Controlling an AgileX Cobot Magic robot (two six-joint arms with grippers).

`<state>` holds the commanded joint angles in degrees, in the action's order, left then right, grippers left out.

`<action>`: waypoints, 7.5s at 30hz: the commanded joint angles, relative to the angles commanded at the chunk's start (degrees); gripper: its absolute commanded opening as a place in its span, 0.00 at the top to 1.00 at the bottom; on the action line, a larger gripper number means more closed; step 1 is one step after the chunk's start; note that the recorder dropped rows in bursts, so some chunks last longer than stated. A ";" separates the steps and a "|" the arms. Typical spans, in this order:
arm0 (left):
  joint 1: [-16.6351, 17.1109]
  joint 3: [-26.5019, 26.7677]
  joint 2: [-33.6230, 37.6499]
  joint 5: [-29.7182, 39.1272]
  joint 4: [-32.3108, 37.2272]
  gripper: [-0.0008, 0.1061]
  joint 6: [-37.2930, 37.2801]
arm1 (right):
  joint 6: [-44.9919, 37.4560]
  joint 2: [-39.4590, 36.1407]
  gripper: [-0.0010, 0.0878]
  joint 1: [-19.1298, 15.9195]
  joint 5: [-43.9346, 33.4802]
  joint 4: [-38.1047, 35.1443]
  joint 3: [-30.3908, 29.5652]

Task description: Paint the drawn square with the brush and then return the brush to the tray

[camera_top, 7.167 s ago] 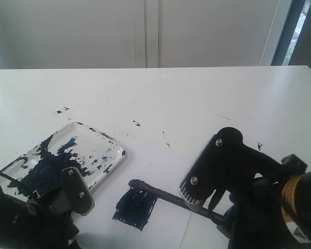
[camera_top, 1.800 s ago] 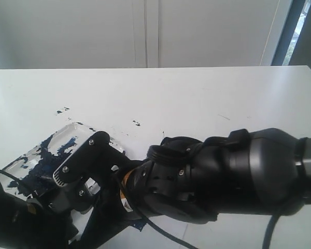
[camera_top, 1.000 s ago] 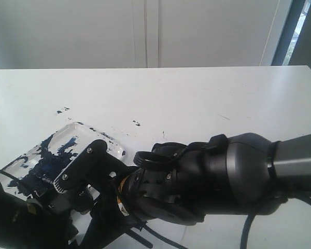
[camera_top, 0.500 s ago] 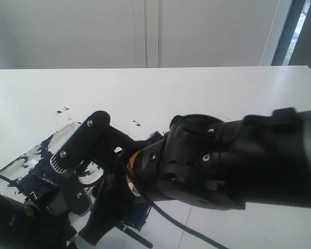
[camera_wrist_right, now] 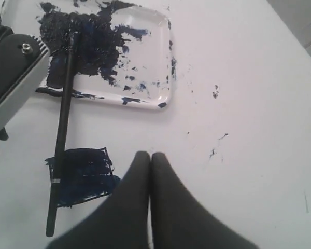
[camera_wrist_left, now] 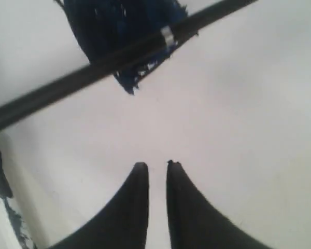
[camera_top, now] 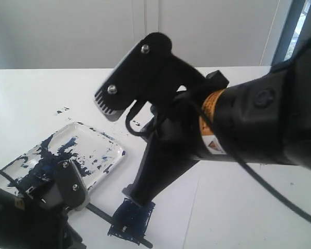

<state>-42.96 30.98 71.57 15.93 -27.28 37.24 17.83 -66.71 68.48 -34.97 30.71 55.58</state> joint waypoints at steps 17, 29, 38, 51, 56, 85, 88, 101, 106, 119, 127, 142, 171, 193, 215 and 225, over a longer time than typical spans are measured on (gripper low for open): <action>9.10 18.57 -10.34 1.64 16.13 0.99 -1.37 | 0.53 20.01 0.99 0.00 -14.97 12.53 -0.34; 32.57 23.79 -19.37 7.98 22.26 0.99 -1.90 | 0.41 25.20 0.99 0.00 -23.15 20.73 -0.34; 33.75 23.67 -25.52 14.62 22.25 0.99 -6.13 | 2.41 29.07 0.99 0.00 -23.09 21.67 -0.52; 33.75 14.01 -34.44 11.94 29.46 0.99 -16.75 | 6.19 41.94 0.99 0.00 -21.41 21.09 -8.46; 33.75 9.90 -38.07 11.82 29.46 0.99 -18.02 | 6.66 46.43 0.99 0.00 -20.36 19.90 -11.03; 33.64 -9.22 -61.25 8.64 27.75 0.99 -31.25 | 15.43 57.11 0.99 0.00 -9.47 24.49 -28.37; 33.64 -9.22 -61.49 7.70 26.37 0.99 -31.12 | 15.43 61.56 0.99 0.11 -10.94 22.26 -28.37; 33.53 -10.48 -61.49 5.51 3.65 0.99 -11.48 | 12.28 66.71 0.99 0.11 18.81 3.31 -33.26; 33.53 -11.09 -61.49 8.49 -16.35 0.99 8.21 | 12.28 66.71 0.99 0.11 20.99 3.32 -39.88; 33.53 -16.66 -61.16 2.58 -21.04 0.99 16.86 | 12.29 66.71 0.99 0.11 23.91 7.13 -47.95; 33.53 -16.52 -61.16 1.28 -21.04 0.99 17.05 | 12.29 66.71 0.99 0.11 23.91 6.60 -47.95; 33.53 -16.52 -61.16 1.28 -21.04 0.99 17.05 | 12.29 66.71 0.99 -0.31 24.31 6.75 -50.09; 42.81 -21.14 -71.57 1.82 -21.04 0.99 17.05 | 12.29 66.71 0.99 -25.85 15.71 5.91 -55.58; 43.44 -21.26 -71.57 0.15 16.90 0.99 -25.62 | 12.29 66.71 0.99 -25.85 15.71 5.91 -55.58; 45.71 -30.98 -71.57 -16.38 42.36 0.99 -53.32 | 12.29 66.71 0.99 -25.85 15.71 5.91 -55.58; 45.71 -30.98 -71.57 -4.93 33.26 0.99 -44.97 | 12.29 66.71 0.99 -25.85 15.71 5.91 -55.58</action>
<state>2.75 0.00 0.00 11.00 5.98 -7.73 30.12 0.00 42.63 -19.26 36.63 0.00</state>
